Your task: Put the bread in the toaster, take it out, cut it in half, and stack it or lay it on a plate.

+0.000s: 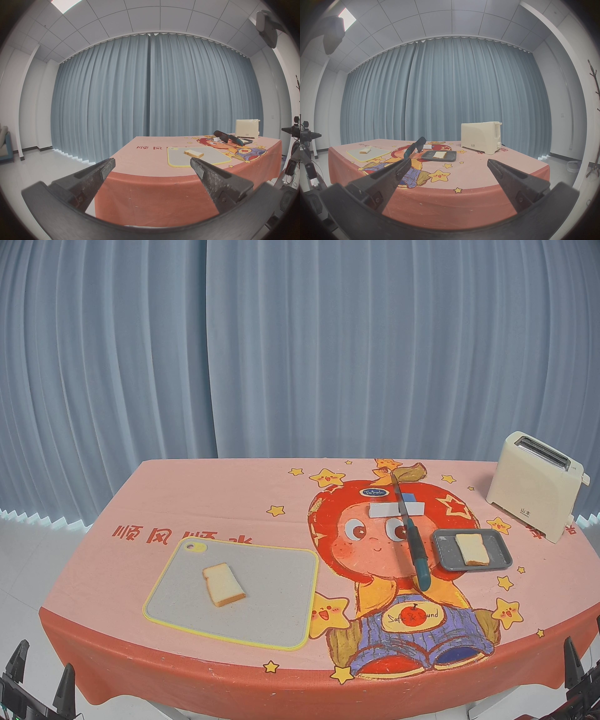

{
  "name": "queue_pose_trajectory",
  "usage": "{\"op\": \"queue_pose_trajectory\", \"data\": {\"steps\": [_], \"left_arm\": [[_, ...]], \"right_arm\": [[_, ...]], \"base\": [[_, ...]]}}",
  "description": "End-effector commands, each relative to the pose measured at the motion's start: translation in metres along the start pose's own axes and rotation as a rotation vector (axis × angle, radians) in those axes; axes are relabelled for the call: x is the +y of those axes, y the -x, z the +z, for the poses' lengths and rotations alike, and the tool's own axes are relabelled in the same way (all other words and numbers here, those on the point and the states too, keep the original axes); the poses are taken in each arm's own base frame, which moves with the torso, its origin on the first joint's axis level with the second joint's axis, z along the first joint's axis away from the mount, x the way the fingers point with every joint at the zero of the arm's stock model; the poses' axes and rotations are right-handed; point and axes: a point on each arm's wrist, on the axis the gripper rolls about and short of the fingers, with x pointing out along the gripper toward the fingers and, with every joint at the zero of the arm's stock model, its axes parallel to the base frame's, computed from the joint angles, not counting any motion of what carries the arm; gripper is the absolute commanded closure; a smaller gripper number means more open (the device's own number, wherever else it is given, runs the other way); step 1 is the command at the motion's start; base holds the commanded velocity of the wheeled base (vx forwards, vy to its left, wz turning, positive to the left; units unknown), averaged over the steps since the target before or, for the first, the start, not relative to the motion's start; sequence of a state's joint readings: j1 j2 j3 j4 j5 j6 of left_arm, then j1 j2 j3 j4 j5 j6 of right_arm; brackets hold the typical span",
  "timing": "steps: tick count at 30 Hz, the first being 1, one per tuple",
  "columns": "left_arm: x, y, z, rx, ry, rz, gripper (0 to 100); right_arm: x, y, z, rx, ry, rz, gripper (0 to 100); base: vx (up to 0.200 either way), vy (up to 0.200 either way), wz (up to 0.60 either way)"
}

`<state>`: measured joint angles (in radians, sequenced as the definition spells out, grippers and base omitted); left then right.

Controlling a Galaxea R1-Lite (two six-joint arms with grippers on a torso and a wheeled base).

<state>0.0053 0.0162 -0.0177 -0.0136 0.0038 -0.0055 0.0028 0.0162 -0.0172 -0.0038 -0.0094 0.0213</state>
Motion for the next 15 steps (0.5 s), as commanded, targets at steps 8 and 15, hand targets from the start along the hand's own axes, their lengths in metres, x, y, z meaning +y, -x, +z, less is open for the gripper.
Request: {"op": "queue_pose_trajectory", "data": {"steps": [8,15], "left_arm": [[-0.0001,0.0000,-0.0045,-0.006,-0.001,-0.006,0],[-0.0001,0.0000,-0.0040,-0.011,0.001,-0.005,0]], "right_arm": [[-0.0001,0.0000,-0.0051,0.000,0.000,-0.001,0],[-0.0001,0.0000,-0.0051,0.000,0.000,0.000,0]], "base": [[0.000,0.000,0.00],[0.000,0.000,0.00]]}}
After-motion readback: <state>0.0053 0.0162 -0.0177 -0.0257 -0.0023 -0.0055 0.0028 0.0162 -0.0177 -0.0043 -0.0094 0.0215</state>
